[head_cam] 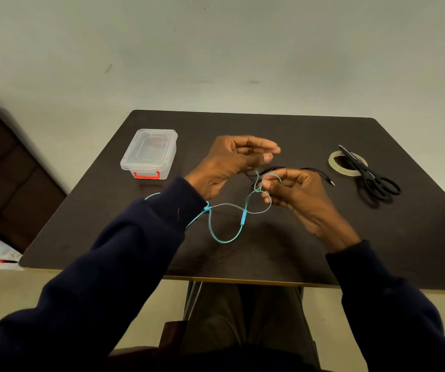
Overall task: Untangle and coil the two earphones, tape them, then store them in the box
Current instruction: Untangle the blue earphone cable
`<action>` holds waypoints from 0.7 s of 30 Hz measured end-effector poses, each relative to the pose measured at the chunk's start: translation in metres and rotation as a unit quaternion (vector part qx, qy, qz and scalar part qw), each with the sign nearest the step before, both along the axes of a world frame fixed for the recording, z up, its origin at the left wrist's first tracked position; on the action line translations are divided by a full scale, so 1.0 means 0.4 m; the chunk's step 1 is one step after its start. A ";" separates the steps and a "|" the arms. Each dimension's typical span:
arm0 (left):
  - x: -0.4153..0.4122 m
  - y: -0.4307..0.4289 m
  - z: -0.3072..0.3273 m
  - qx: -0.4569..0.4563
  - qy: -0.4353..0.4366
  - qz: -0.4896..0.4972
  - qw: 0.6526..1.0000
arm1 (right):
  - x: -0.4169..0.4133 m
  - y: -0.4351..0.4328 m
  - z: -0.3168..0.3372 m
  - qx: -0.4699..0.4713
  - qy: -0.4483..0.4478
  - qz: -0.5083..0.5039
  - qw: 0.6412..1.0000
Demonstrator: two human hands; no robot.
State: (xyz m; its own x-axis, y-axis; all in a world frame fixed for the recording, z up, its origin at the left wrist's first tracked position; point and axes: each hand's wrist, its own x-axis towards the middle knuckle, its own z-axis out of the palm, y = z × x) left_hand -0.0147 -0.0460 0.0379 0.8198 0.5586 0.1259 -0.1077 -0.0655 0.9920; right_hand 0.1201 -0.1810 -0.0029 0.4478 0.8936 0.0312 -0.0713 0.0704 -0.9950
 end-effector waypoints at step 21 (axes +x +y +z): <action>-0.018 -0.070 -0.146 0.264 0.054 0.156 0.950 | 0.025 -0.034 0.010 0.003 0.252 0.009 0.968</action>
